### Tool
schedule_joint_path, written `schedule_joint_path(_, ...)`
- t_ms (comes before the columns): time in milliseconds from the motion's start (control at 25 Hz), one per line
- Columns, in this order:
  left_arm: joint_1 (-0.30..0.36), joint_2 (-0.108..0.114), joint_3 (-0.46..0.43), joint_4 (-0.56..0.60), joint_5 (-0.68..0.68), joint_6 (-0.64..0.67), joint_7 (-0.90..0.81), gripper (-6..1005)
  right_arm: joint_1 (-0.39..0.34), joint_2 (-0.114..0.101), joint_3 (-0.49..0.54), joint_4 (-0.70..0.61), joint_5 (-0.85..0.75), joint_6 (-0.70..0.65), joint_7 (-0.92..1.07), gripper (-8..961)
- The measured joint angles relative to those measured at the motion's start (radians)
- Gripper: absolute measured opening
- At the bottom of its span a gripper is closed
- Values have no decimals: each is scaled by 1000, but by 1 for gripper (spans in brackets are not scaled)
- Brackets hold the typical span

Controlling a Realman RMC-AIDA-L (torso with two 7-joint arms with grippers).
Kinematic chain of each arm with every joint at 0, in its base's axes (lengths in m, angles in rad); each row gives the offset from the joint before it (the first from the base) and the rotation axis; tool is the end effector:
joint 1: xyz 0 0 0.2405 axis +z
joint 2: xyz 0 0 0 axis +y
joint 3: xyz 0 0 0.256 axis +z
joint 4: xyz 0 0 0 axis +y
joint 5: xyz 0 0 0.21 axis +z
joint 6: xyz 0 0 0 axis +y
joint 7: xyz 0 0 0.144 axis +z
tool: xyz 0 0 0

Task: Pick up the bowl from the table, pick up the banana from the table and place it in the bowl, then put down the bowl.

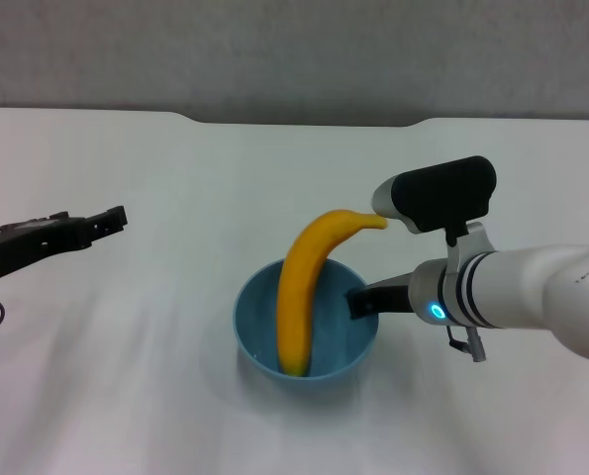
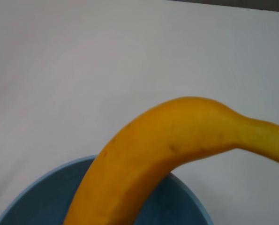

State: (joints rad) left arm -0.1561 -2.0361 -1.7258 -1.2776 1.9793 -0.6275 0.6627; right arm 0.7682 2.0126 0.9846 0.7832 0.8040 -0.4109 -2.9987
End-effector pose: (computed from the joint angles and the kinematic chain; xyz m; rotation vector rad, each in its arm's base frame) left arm -0.2761 0.3586 0.0421 -1.8945 -1.1922 -0.4944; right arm 0.1881 0.3966 -0.1224 -2.2436 1.1111 0.0236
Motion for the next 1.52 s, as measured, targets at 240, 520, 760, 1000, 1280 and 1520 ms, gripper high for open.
schedule_joint_path(240, -1, 0, 0, 0, -1, 1, 0, 853, 8, 2, -1, -18, 0, 0, 1, 96)
schedule_joint_path(520, -6, 1, 0, 15, -2, 2, 0, 852, 0, 1, -8, -14, -9, 34, 1, 97)
schedule_joint_path(760, 2, 1, -1, 24, -2, 8, 3, 852, -59, -4, -6, 63, -57, 76, 1, 98)
schedule_joint_path(1000, 7, 1, -10, 24, -2, 11, 3, 851, -146, -4, 39, 155, -159, 77, 1, 364)
schedule_joint_path(1280, 17, -1, -20, 24, -3, 11, 12, 850, -275, -5, 103, 287, -324, 87, 1, 655)
schedule_joint_path(1520, 24, -1, -24, 23, -8, 13, 33, 849, -379, -5, 111, 340, -423, 220, 1, 810)
